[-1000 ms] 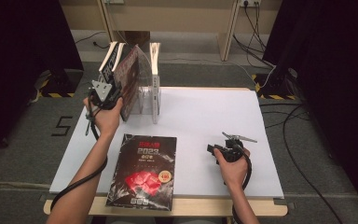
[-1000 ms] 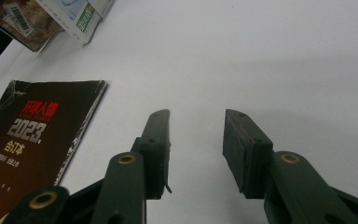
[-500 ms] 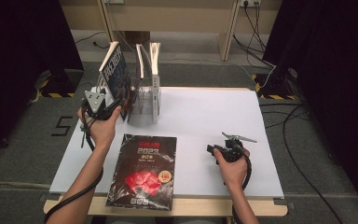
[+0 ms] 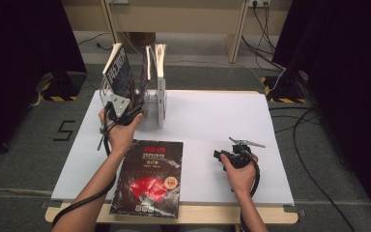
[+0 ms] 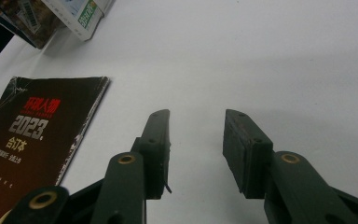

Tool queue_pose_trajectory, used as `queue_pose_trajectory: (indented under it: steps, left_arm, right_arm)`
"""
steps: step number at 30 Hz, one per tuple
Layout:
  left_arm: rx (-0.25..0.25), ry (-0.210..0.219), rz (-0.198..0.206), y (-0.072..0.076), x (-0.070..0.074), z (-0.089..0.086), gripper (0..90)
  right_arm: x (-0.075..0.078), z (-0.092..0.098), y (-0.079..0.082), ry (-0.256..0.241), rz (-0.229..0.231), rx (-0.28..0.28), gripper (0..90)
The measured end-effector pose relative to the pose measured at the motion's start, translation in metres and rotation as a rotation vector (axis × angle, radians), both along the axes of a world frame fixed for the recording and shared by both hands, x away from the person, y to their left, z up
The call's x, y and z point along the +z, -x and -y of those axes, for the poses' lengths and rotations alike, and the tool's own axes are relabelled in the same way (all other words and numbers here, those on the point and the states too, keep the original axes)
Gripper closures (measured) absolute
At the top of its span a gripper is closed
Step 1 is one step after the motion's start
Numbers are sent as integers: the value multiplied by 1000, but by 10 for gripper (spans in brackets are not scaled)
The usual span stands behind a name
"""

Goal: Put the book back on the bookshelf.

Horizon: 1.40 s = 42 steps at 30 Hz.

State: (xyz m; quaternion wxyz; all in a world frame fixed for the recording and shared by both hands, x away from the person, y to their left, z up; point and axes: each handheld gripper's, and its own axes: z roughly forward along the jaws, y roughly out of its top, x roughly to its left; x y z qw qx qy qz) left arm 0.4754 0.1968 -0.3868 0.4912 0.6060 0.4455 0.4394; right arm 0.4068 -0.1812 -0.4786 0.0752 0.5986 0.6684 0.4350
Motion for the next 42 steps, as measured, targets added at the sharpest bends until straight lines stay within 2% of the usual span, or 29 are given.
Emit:
queue_pose_trajectory:
  steps: [9,11,21,23,26,30,37,42]
  left_arm:
    - [1,-30,-18,-23,4,17,522]
    - [14,-59,-18,-26,5,19,552]
    - [31,-85,-20,-36,9,21,656]
    - [32,-91,-19,-36,9,22,690]
    - [50,-113,-13,-35,11,20,797]
    - [82,-108,2,-34,12,11,831]
    - [150,-23,23,-30,13,-15,832]
    - [202,-15,28,-29,13,-28,814]
  right_arm:
    - [0,3,0,-4,-3,-5,616]
    - [0,3,0,-4,-3,-5,616]
    - [1,3,0,-4,-3,-5,617]
    - [1,3,0,-4,-3,-5,617]
    - [1,3,0,-4,-3,-5,616]
    - [1,3,0,-5,-3,-5,617]
    - [1,2,0,-5,-5,-4,617]
    - [0,1,0,1,-3,2,617]
